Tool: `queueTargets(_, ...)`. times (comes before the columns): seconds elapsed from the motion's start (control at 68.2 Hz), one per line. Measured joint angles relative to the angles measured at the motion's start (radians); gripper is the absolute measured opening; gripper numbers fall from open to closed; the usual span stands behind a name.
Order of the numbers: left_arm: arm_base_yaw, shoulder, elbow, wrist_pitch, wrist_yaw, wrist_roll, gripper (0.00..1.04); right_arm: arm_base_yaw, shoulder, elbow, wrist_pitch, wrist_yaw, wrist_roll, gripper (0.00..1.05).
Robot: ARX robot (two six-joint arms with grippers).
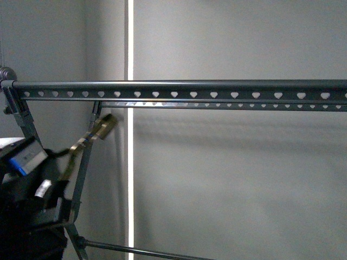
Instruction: Hang clothes on hanger
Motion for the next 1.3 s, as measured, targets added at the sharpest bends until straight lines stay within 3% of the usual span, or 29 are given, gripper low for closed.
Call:
queueTargets(0.249, -0.011, -0.016, 0.02, 0.094, 0.264, 0.393, 0.04, 0.0, 0.0, 0.0, 0.0, 0.0, 0.0, 0.97)
queueTargets(0.44, -0.029, 0.012, 0.161, 0.067, 0.323, 0.726, 0.04, 0.0, 0.0, 0.0, 0.0, 0.0, 0.0, 0.97)
queueTargets(0.543, -0.044, 0.042, 0.232, 0.012, 0.36, 1.004, 0.04, 0.0, 0.0, 0.0, 0.0, 0.0, 0.0, 0.97)
queueTargets(0.777, -0.082, 0.121, 0.373, -0.137, 0.361, 1.45, 0.04, 0.0, 0.0, 0.0, 0.0, 0.0, 0.0, 0.97)
queueTargets(1.305, -0.171, 0.265, 0.554, -0.22, 0.343, 1.848, 0.04, 0.0, 0.0, 0.0, 0.0, 0.0, 0.0, 0.97)
